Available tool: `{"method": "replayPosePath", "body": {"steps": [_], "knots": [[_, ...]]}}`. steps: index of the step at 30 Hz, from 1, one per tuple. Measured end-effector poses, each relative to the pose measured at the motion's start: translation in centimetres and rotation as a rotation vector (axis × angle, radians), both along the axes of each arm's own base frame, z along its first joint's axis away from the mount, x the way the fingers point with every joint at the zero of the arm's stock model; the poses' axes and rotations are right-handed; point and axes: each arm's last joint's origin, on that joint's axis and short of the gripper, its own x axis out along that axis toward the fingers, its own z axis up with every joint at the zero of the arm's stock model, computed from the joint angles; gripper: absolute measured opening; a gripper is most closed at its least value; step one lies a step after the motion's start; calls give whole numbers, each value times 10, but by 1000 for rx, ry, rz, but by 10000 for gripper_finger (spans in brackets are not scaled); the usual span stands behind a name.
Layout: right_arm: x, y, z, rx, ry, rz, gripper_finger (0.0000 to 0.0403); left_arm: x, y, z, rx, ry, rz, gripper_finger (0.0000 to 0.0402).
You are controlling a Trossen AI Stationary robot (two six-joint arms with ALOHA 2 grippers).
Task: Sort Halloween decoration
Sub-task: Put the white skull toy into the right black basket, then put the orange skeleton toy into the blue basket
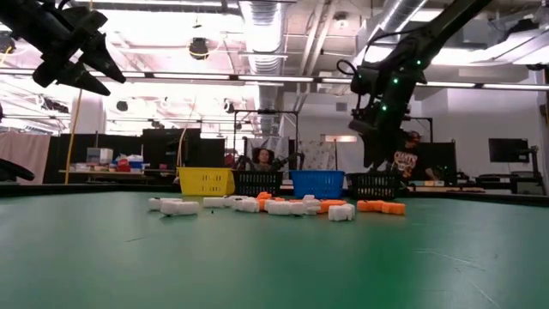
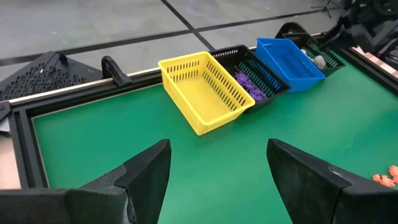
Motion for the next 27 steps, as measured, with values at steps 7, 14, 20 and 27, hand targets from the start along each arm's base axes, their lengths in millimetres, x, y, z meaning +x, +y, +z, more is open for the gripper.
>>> {"method": "replayPosePath", "body": {"steps": [7, 14, 20, 27], "knots": [[2, -5, 10, 19, -61, 19, 261, 0, 0, 0, 0, 0, 0, 256], [31, -15, 52, -100, -232, 62, 186, -1, 1, 0, 13, 2, 26, 256], [66, 15, 55, 18, -361, 400, 64, 0, 0, 0, -10, -13, 20, 256], [78, 105, 53, 129, -208, 625, 18, 0, 0, 0, -4, -3, 11, 256]]}}
